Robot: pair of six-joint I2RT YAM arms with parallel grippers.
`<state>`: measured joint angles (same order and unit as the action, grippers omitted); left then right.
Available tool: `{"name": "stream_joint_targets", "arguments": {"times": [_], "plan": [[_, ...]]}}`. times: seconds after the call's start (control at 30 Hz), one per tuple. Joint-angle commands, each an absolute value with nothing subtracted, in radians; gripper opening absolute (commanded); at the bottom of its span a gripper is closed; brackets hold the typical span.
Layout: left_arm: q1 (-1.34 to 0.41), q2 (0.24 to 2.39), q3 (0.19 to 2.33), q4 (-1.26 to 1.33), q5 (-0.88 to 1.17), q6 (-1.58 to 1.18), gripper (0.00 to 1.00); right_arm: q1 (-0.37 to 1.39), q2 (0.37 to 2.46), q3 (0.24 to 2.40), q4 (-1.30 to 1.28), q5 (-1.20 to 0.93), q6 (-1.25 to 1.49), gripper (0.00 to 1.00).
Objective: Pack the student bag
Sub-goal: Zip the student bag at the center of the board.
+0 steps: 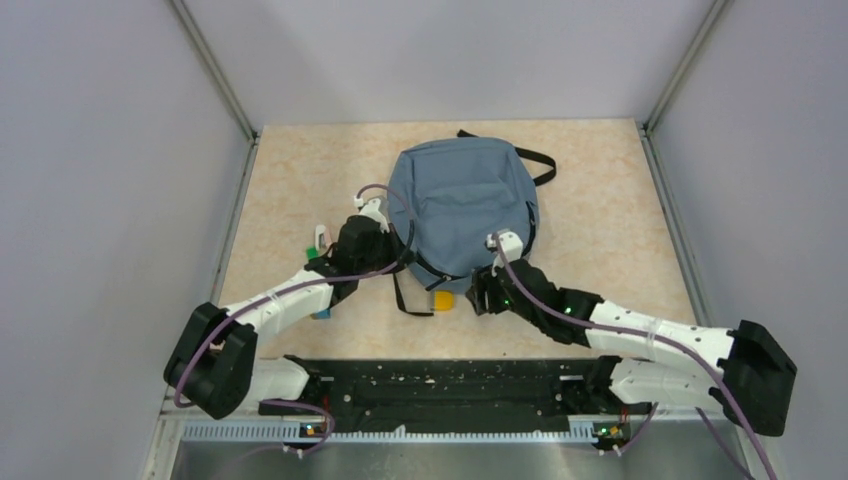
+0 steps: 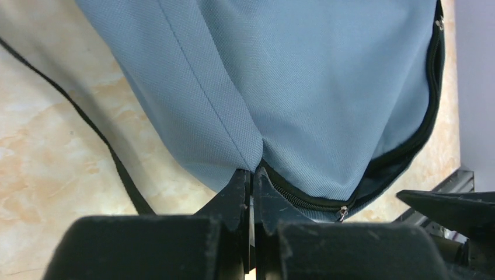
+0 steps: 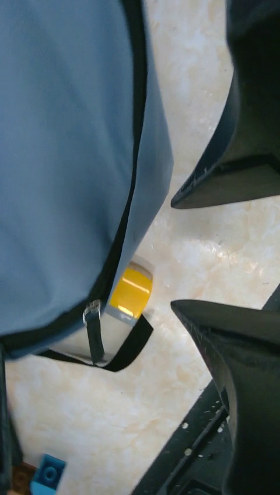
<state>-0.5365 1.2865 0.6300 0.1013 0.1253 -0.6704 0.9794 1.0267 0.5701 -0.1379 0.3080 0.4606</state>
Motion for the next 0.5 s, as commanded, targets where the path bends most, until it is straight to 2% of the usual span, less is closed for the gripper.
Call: {"name": "stream_joint_targets", "arguments": {"times": [0.0, 0.1, 0.2, 0.33, 0.47], "plan": [[-0.54, 1.283, 0.634, 0.193, 0.233, -0.672, 0.0, 1.07, 1.074, 0.581, 0.112, 0.291, 0.356, 0.62], [-0.541, 1.281, 0.63, 0.192, 0.233, -0.673, 0.0, 1.11, 1.125, 0.548, 0.247, 0.335, 0.236, 0.66], [-0.539, 1.276, 0.632, 0.177, 0.228, -0.671, 0.0, 1.125, 1.186, 0.576, 0.232, 0.415, 0.206, 0.72], [-0.541, 1.261, 0.625, 0.173, 0.221, -0.67, 0.0, 1.125, 1.23, 0.658, 0.118, 0.457, 0.502, 0.73], [-0.541, 1.254, 0.622, 0.173, 0.22, -0.67, 0.0, 1.137, 1.218, 0.583, 0.222, 0.396, 0.755, 0.67]]}}
